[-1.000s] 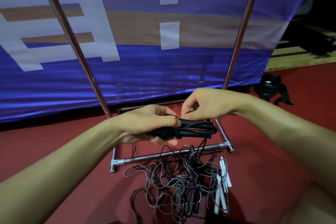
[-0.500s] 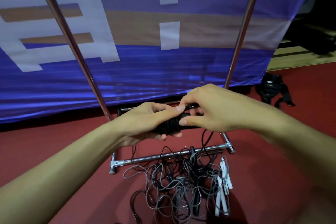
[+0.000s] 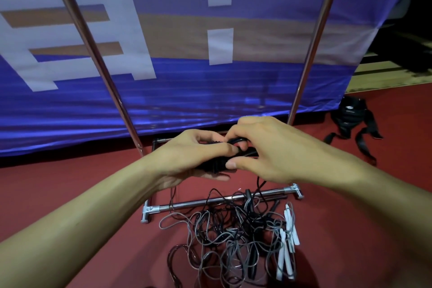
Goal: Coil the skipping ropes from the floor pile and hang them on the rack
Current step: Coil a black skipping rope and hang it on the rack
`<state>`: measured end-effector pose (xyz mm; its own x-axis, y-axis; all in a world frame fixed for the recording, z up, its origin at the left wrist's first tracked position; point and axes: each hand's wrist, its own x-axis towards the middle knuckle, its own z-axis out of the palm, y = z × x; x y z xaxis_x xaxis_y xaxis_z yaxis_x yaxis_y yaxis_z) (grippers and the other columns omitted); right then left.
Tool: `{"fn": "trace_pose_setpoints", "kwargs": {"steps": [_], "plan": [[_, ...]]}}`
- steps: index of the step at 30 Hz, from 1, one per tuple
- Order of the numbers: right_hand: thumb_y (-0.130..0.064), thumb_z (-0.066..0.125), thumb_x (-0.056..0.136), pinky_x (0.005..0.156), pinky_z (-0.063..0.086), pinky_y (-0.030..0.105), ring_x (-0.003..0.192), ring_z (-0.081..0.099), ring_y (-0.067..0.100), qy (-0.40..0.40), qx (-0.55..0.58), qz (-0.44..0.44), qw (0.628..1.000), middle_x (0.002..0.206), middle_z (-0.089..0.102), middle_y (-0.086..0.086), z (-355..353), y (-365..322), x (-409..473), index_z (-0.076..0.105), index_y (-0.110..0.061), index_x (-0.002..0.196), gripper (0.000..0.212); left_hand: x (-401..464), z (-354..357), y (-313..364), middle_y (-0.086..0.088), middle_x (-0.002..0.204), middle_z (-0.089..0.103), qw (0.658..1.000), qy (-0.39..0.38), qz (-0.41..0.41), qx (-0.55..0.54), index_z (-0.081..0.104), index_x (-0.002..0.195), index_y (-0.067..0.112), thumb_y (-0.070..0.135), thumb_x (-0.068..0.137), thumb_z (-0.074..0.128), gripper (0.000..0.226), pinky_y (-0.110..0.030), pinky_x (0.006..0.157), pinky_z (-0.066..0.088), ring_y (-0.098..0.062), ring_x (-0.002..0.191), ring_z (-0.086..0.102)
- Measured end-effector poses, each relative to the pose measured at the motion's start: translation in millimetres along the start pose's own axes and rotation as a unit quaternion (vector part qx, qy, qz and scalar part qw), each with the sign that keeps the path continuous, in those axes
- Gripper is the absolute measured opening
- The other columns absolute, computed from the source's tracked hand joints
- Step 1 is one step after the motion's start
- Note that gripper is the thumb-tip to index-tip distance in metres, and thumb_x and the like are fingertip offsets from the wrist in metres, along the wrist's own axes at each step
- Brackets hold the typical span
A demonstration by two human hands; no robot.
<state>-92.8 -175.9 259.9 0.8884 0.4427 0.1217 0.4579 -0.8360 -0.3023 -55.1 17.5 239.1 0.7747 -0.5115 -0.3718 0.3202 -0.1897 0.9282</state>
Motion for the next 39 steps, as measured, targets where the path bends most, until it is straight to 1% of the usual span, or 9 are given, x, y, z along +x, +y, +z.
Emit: {"fn": "trace_pose_setpoints", "kwargs": {"steps": [5, 9, 18, 21, 24, 26, 32, 36, 39], "plan": [[-0.052, 0.067, 0.091, 0.081, 0.05, 0.038, 0.09, 0.053, 0.008, 0.011, 0.016, -0.009, 1.0, 0.092, 0.047, -0.015, 9.5, -0.6, -4.9, 0.061, -0.03, 0.113, 0.032, -7.0, 3.1, 0.2, -0.012, 0.102, 0.075, 0.999, -0.002, 0.036, 0.009, 0.064, 0.109, 0.007, 0.014, 0.094, 0.072, 0.019, -0.035, 0.068, 0.063, -0.023, 0.08, 0.074], [-0.054, 0.069, 0.088, 0.079, 0.048, 0.035, 0.085, 0.047, 0.005, 0.038, 0.042, -0.001, 0.998, 0.088, 0.044, -0.019, 13.8, -0.3, -4.9, 0.061, -0.028, 0.109, 0.033, -10.1, 5.9, 2.7, -0.011, 0.09, 0.072, 0.997, 0.027, 0.063, 0.04, 0.06, 0.107, 0.008, 0.012, 0.098, 0.066, 0.012, -0.025, 0.048, 0.05, -0.018, 0.054, 0.068], [-0.063, 0.064, 0.083, 0.081, 0.05, 0.038, 0.092, 0.054, 0.006, 0.081, 0.057, 0.013, 0.995, 0.098, 0.049, -0.015, 13.1, -3.5, -4.5, 0.059, -0.037, 0.108, 0.036, -10.2, 9.8, 5.3, -0.018, 0.078, 0.072, 0.992, 0.071, 0.086, 0.059, 0.047, 0.102, 0.01, 0.013, 0.099, 0.06, 0.014, -0.027, 0.046, 0.043, -0.032, 0.065, 0.07], [-0.069, 0.061, 0.082, 0.08, 0.051, 0.04, 0.093, 0.057, 0.01, 0.051, 0.016, 0.019, 0.998, 0.094, 0.047, -0.017, 7.6, -1.7, -2.7, 0.059, -0.038, 0.108, 0.04, -9.3, 8.0, 4.7, -0.018, 0.088, 0.076, 0.991, 0.048, 0.075, 0.096, 0.051, 0.106, 0.007, 0.017, 0.101, 0.059, 0.014, -0.031, 0.054, 0.053, -0.027, 0.072, 0.074], [-0.062, 0.066, 0.087, 0.08, 0.048, 0.036, 0.102, 0.058, 0.012, 0.013, -0.04, 0.01, 0.999, 0.1, 0.044, -0.017, 3.6, 0.0, -1.4, 0.057, -0.034, 0.116, 0.041, -9.3, 1.4, 3.2, -0.013, 0.105, 0.078, 0.982, -0.045, 0.043, 0.177, 0.057, 0.117, 0.002, 0.032, 0.106, 0.051, 0.032, -0.039, 0.086, 0.062, -0.025, 0.097, 0.077], [-0.06, 0.066, 0.088, 0.079, 0.047, 0.035, 0.102, 0.057, 0.012, -0.004, -0.048, -0.005, 0.999, 0.101, 0.044, -0.017, 3.7, 0.1, -2.1, 0.056, -0.033, 0.116, 0.039, -10.0, -1.4, 2.3, -0.011, 0.111, 0.077, 0.966, -0.09, 0.035, 0.238, 0.06, 0.121, -0.001, 0.039, 0.108, 0.043, 0.045, -0.043, 0.091, 0.061, -0.025, 0.1, 0.076], [-0.052, 0.068, 0.088, 0.076, 0.047, 0.032, 0.096, 0.056, 0.009, 0.001, -0.054, -0.016, 0.998, 0.099, 0.046, -0.017, 1.4, 1.9, -2.5, 0.057, -0.035, 0.114, 0.033, -13.6, -5.4, 0.3, -0.011, 0.118, 0.067, 0.953, -0.142, 0.074, 0.257, 0.062, 0.127, 0.011, 0.044, 0.1, 0.055, 0.043, -0.032, 0.068, 0.062, -0.021, 0.099, 0.075], [-0.033, 0.072, 0.089, 0.076, 0.046, 0.03, 0.095, 0.043, 0.009, 0.034, -0.054, -0.035, 0.997, 0.087, 0.045, -0.016, -1.3, 5.1, -0.9, 0.064, -0.029, 0.114, 0.026, -9.7, -0.2, -6.1, 0.002, 0.093, 0.073, 0.951, -0.086, 0.123, 0.27, 0.062, 0.118, 0.014, 0.045, 0.096, 0.066, 0.038, -0.028, 0.054, 0.052, -0.012, 0.072, 0.068], [-0.042, 0.069, 0.091, 0.072, 0.046, 0.032, 0.098, 0.039, 0.01, 0.064, -0.105, -0.023, 0.992, 0.088, 0.047, -0.015, -2.1, 2.0, -0.8, 0.063, -0.031, 0.118, 0.029, -3.4, -0.7, -8.4, 0.002, 0.08, 0.07, 0.945, -0.032, 0.158, 0.286, 0.062, 0.109, 0.017, 0.045, 0.097, 0.065, 0.03, -0.027, 0.05, 0.047, -0.011, 0.062, 0.058]]}}
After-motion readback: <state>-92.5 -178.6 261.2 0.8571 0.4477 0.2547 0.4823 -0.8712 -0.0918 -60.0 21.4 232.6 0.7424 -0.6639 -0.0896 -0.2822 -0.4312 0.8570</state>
